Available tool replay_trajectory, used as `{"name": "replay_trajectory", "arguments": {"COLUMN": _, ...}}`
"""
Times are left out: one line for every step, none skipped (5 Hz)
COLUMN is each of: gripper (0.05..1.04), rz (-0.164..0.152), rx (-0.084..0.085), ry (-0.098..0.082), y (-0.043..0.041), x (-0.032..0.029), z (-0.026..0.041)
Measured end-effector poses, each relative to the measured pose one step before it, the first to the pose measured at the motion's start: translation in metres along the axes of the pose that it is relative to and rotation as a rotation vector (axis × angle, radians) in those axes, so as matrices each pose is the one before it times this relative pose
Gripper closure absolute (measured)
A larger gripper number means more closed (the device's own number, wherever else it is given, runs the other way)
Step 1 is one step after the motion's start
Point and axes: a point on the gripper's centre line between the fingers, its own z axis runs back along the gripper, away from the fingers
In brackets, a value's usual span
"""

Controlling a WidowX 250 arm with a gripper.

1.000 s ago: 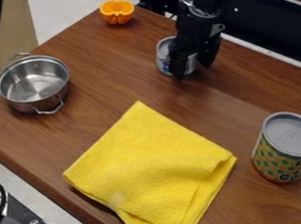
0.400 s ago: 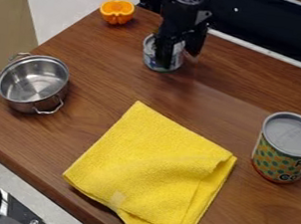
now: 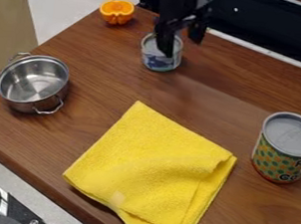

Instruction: Moved can to the top left corner of the yellow cloth

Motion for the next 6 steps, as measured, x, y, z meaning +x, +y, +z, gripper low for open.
{"name": "replay_trajectory", "arguments": {"gripper": 0.085, "rz": -0.0331, "rx": -0.037, "ry": 0.0396, "y": -0.00123, "x": -0.00746, "z": 0.01304}}
{"name": "replay_trajectory", "arguments": {"gripper": 0.085, "rz": -0.0835, "rx": -0.0227, "ry": 0.0206, "y": 0.02021, "x": -0.0208, "z": 0.0126}}
{"name": "replay_trajectory", "arguments": {"gripper": 0.085, "rz": -0.1222, "rx": -0.0086, "ry": -0.021, "y": 0.02759, "x": -0.03232, "z": 0.00418}}
{"name": "replay_trajectory", "arguments": {"gripper": 0.085, "rz": -0.1296, "rx": -0.007, "ry": 0.0461, "y": 0.01711, "x": -0.04472, "z": 0.01459}}
{"name": "replay_trajectory", "arguments": {"gripper": 0.085, "rz": -0.1021, "rx": 0.0038, "ry": 0.0615, "y": 0.00241, "x": -0.03066, "z": 0.00799}}
{"name": "replay_trajectory", "arguments": {"gripper": 0.085, "rz": -0.0407, "rx": -0.0228, "ry": 0.0028, "y": -0.01579, "x": -0.02387, "z": 0.00151}}
